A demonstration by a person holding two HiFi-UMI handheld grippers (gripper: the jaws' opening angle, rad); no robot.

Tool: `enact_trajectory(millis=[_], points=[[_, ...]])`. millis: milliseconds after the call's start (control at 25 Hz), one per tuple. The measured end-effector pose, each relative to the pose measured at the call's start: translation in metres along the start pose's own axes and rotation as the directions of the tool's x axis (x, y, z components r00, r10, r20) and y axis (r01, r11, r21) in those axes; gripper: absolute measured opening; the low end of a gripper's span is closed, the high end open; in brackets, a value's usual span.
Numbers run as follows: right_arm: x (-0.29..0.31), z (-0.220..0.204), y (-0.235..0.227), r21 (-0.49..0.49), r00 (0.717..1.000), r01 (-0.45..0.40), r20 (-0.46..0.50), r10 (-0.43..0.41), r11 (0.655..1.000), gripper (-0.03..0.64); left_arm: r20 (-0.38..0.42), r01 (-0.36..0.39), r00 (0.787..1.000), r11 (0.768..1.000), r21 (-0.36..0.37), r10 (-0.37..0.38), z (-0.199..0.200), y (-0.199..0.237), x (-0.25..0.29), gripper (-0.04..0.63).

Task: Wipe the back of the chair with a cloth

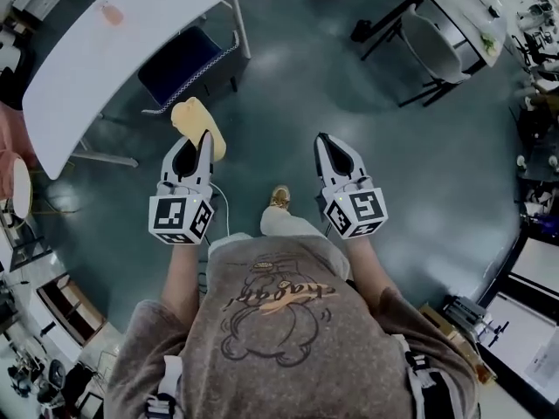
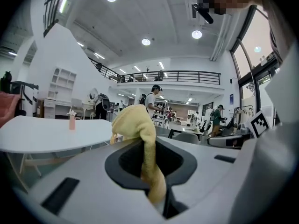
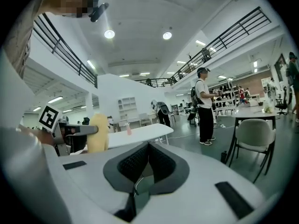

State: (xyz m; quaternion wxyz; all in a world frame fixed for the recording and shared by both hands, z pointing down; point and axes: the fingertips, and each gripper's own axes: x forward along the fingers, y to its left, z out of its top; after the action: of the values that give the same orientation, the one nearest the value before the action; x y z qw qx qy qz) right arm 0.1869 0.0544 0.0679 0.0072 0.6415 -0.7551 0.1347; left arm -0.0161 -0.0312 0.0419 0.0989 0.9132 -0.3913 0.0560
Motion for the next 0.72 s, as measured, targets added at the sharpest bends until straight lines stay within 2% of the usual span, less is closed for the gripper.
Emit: enact_trajectory(millis=[160, 320, 720], points=[[0.025, 0.008, -0.013, -0.008, 0.999, -0.032, -0.010, 0.032, 0.999, 0.025, -0.002, -0.026, 1.000, 1.000, 0.016, 0.026, 0.007, 0.010, 0.017, 0.051], [0.047, 0.004, 0.003, 0.002, 0.998, -0.053, -0.014, 0.053, 0.999, 0.025, -0.014, -0.039, 0.999, 0.999, 0.015, 0.039, 0.005, 0.034, 0.016, 0.051], [0.078, -0.014, 0.029, 0.034, 1.000, -0.008, 0.005, 0.008, 0.999, 0.025, -0.042, 0.024, 0.999, 1.000, -0.006, -0.024, -0.020, 0.067, 0.024, 0.051]])
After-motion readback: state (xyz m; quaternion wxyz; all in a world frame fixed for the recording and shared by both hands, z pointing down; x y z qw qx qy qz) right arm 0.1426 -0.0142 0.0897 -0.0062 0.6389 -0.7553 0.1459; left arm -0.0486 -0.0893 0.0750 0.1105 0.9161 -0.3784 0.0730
